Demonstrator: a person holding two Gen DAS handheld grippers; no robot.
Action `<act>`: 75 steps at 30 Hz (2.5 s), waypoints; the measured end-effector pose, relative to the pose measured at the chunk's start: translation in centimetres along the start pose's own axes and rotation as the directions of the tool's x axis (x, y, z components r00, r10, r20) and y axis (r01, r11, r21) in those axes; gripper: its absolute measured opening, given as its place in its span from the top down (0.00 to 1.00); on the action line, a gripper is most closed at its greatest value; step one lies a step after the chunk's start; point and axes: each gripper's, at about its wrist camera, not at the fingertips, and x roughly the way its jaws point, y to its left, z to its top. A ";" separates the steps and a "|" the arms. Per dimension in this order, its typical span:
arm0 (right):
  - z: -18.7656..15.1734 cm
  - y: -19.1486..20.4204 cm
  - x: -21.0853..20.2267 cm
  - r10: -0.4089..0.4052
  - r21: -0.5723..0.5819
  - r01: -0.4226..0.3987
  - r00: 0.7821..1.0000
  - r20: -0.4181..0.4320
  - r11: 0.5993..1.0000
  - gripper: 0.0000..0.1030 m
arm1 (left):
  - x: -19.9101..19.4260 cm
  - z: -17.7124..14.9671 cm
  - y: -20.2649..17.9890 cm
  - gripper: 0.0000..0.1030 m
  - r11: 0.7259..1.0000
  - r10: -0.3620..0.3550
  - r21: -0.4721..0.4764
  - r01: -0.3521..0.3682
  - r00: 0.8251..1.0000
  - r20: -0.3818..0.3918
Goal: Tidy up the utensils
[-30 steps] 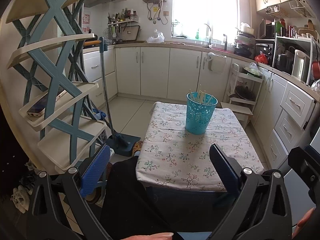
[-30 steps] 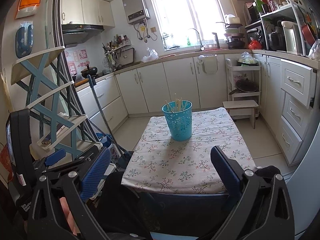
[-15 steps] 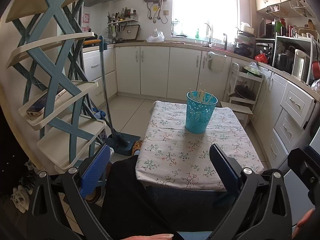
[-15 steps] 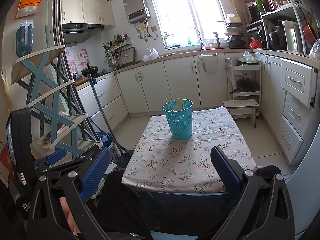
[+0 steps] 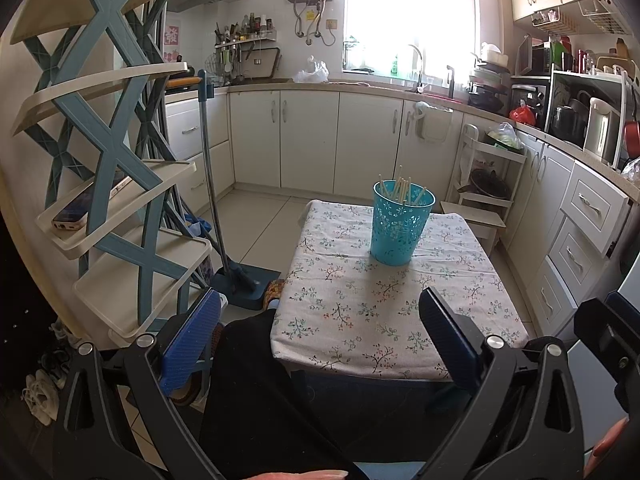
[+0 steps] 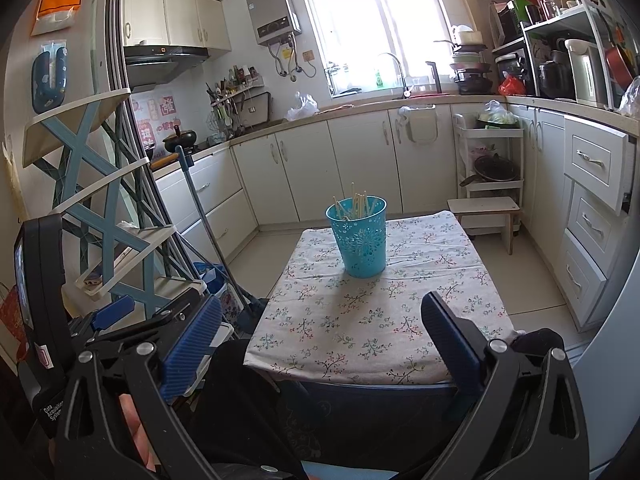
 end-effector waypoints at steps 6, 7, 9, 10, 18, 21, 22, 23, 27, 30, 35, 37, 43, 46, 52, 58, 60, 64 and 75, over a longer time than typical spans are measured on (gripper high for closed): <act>0.0 0.0 0.0 -0.001 0.000 0.001 1.000 0.001 1.000 0.07 | 0.0 0.0 0.0 0.08 1.000 0.000 0.001 0.000 1.000 0.000; 0.0 0.0 0.0 -0.001 0.001 0.001 1.000 0.000 1.000 0.07 | 0.0 0.0 0.0 0.08 1.000 0.001 0.001 -0.001 1.000 -0.001; 0.0 0.0 0.0 -0.001 0.001 0.001 1.000 0.000 1.000 0.07 | 0.0 0.0 0.0 0.08 1.000 0.000 0.000 0.000 1.000 0.000; 0.0 0.0 0.0 -0.001 0.001 0.001 1.000 0.000 1.000 0.07 | 0.0 0.0 0.0 0.08 1.000 0.000 0.000 0.000 1.000 0.000; 0.0 0.1 0.0 -0.001 0.001 0.001 1.000 0.000 1.000 0.07 | 0.0 0.0 0.0 0.08 1.000 0.000 0.001 0.000 1.000 -0.001; 0.0 0.1 0.0 -0.001 0.001 0.001 1.000 -0.001 1.000 0.07 | 0.0 0.0 -0.1 0.08 1.000 0.001 0.001 -0.001 1.000 -0.001; 0.0 0.1 0.0 -0.001 0.001 0.001 1.000 -0.001 1.000 0.07 | 0.0 0.0 -0.1 0.08 1.000 0.001 0.001 -0.001 1.000 -0.001; 0.0 0.1 0.0 -0.001 0.001 0.001 1.000 -0.001 1.000 0.07 | 0.0 0.1 -0.1 0.08 1.000 0.001 0.001 -0.001 1.000 -0.001; 0.0 0.1 0.0 -0.002 0.002 0.002 1.000 0.000 1.000 0.07 | 0.0 0.0 0.0 0.08 1.000 0.001 0.000 -0.001 1.000 -0.004; 0.1 0.1 0.0 -0.002 0.001 0.002 1.000 -0.001 1.000 0.07 | 0.1 -0.1 0.0 0.08 1.000 0.000 0.002 0.000 1.000 -0.004; -0.3 0.3 0.1 0.000 0.001 0.000 1.000 -0.004 1.000 0.07 | 0.1 -0.3 0.1 0.08 1.000 0.001 0.001 -0.001 1.000 -0.008; -0.3 0.2 0.1 0.000 0.002 0.000 1.000 -0.004 1.000 0.07 | 0.2 -0.4 0.2 0.08 1.000 0.001 0.003 -0.001 1.000 -0.008; -0.4 0.3 0.1 0.000 0.002 0.000 1.000 -0.004 1.000 0.07 | 0.2 -0.4 0.1 0.08 1.000 0.001 0.003 -0.001 1.000 -0.008; -0.4 0.3 0.1 0.001 0.002 -0.001 1.000 -0.004 1.000 0.07 | 0.2 -0.4 0.2 0.08 1.000 0.001 0.004 -0.001 1.000 -0.009; -0.5 0.4 0.1 0.001 0.003 -0.001 1.000 -0.004 1.000 0.07 | 0.2 -0.4 0.2 0.08 1.000 0.002 0.004 -0.002 1.000 -0.008; -0.6 0.5 0.1 0.001 0.002 -0.001 1.000 -0.003 1.000 0.07 | 0.2 -0.4 0.2 0.08 1.000 0.002 0.005 -0.002 1.000 -0.008; -0.6 0.5 0.1 0.002 0.002 -0.002 1.000 -0.005 1.000 0.07 | 0.2 -0.4 0.2 0.08 1.000 0.003 0.005 -0.002 1.000 -0.009; -0.6 0.5 0.1 0.001 0.003 -0.001 1.000 -0.003 1.000 0.07 | 0.2 -0.4 0.2 0.08 1.000 0.002 0.006 -0.002 1.000 -0.009; -0.7 0.8 0.0 0.002 0.005 -0.002 1.000 -0.004 1.000 0.07 | 0.3 -0.4 0.7 0.08 1.000 -0.002 0.011 0.002 1.000 -0.017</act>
